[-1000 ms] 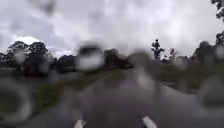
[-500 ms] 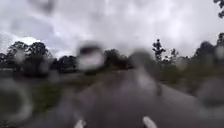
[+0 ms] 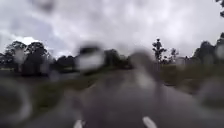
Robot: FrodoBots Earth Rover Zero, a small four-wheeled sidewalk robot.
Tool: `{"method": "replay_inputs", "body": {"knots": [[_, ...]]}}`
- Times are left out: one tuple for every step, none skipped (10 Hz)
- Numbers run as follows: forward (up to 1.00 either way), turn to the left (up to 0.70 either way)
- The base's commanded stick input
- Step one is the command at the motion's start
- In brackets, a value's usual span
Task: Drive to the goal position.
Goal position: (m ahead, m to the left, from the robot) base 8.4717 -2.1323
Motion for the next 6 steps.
{"method": "replay_inputs", "body": {"knots": [[0.85, 0.00], [0.85, 0.00], [0.85, 0.00], [0.85, 0.00], [0.85, 0.00], [0.85, -0.14]]}}
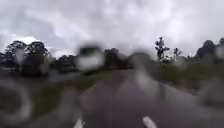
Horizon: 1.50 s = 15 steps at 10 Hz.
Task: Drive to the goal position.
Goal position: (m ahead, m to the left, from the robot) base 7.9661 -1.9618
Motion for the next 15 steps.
{"method": "replay_inputs", "body": {"knots": [[0.85, -0.34], [0.85, -0.32], [0.85, -0.33], [0.85, -0.07], [0.85, 0.00], [0.85, 0.00], [0.85, 0.00], [0.85, 0.00], [0.85, 0.00], [0.85, 0.00], [0.85, 0.00], [0.85, 0.00], [0.85, 0.00], [0.85, 0.00], [0.85, -0.07]]}}
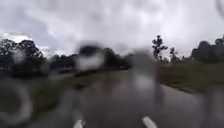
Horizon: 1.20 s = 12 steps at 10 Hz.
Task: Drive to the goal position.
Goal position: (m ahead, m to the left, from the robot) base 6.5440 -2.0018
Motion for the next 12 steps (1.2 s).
{"method": "replay_inputs", "body": {"knots": [[0.85, -0.19], [0.85, -0.31], [0.85, -0.21], [0.85, -0.05], [0.85, 0.00], [0.85, 0.00], [0.85, 0.00], [0.85, 0.00], [0.85, 0.00], [0.85, 0.00], [0.85, 0.00], [0.85, 0.00]]}}
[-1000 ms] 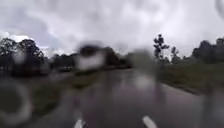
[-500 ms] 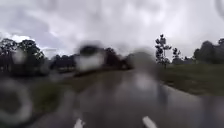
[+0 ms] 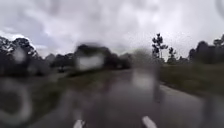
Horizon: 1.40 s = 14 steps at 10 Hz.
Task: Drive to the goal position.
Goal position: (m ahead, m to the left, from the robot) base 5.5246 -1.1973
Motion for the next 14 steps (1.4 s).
{"method": "replay_inputs", "body": {"knots": [[0.85, 0.00], [0.85, 0.00], [0.85, 0.00], [0.85, 0.00], [0.85, 0.00], [0.85, 0.00], [0.85, 0.00], [0.85, 0.00], [0.85, 0.00], [0.85, 0.00], [0.85, 0.00], [0.85, 0.00], [0.85, 0.00], [0.85, 0.00]]}}
